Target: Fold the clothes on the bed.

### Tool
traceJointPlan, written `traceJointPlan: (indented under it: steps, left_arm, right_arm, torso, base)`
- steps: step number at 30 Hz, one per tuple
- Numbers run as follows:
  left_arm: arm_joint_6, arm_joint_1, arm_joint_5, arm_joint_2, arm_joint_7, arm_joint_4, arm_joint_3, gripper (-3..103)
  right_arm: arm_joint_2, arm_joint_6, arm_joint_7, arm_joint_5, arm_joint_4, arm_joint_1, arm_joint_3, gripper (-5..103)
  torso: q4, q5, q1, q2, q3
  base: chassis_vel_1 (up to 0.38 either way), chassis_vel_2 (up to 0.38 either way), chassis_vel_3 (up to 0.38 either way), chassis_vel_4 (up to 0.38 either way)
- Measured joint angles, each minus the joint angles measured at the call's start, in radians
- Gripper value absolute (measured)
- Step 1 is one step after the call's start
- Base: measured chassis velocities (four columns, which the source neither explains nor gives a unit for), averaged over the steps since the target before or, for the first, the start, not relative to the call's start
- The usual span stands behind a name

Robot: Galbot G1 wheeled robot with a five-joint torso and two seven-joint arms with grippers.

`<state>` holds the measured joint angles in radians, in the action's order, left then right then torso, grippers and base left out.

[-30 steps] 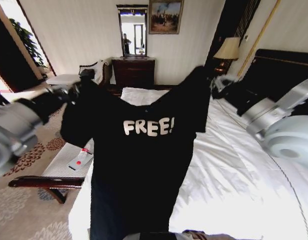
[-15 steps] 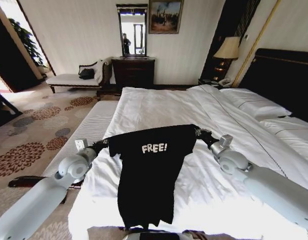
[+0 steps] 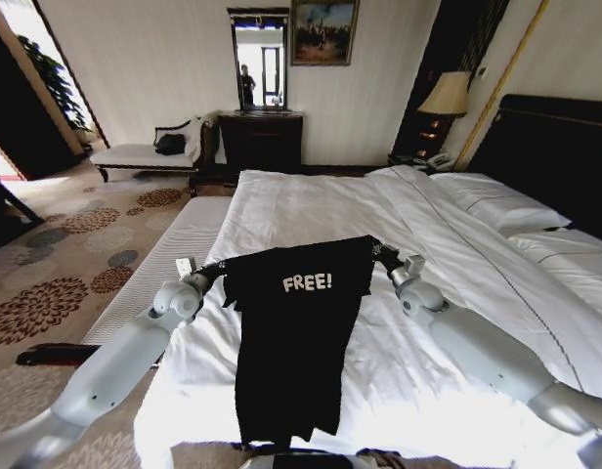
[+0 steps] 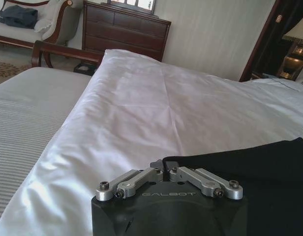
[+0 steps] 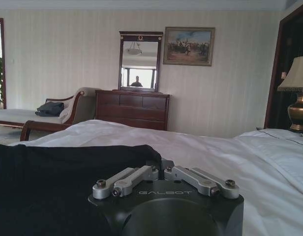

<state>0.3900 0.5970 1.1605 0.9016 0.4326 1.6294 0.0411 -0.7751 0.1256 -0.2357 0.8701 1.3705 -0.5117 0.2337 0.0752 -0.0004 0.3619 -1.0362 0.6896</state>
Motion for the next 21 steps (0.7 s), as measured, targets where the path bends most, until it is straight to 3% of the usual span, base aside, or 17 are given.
traceJointPlan:
  steps: [2,7,12,21]
  left_arm:
    - [-0.005,-0.073,-0.021,0.064,-0.001,-0.085,0.059,1]
    - [-0.011,-0.174,-0.065,0.152,-0.008,-0.232,0.113,1]
    - [0.013,-0.224,-0.076,0.196,0.012,-0.342,0.114,1]
    - [0.016,-0.225,-0.136,0.27,0.025,-0.486,0.093,1]
  right_arm:
    - [-0.034,0.005,0.005,-0.038,-0.059,0.007,0.004,0]
    - [-0.096,0.012,-0.001,-0.113,-0.178,0.028,0.003,0]
    - [-0.135,0.021,-0.016,-0.173,-0.272,0.053,0.008,0]
    - [-0.211,0.039,-0.033,-0.221,-0.414,0.093,0.016,0]
  torso:
    - [0.0003,-0.0001,0.0,0.0,0.0]
    - [0.0014,0.0001,0.0,0.0,0.0]
    - [-0.0001,0.0,0.0,0.0,0.0]
    - [0.0002,-0.0002,0.0,0.0,0.0]
  base:
    - [0.0,0.0,0.0,0.0]
    - [0.0,0.0,0.0,0.0]
    - [0.0,0.0,0.0,0.0]
    - [0.0,0.0,0.0,0.0]
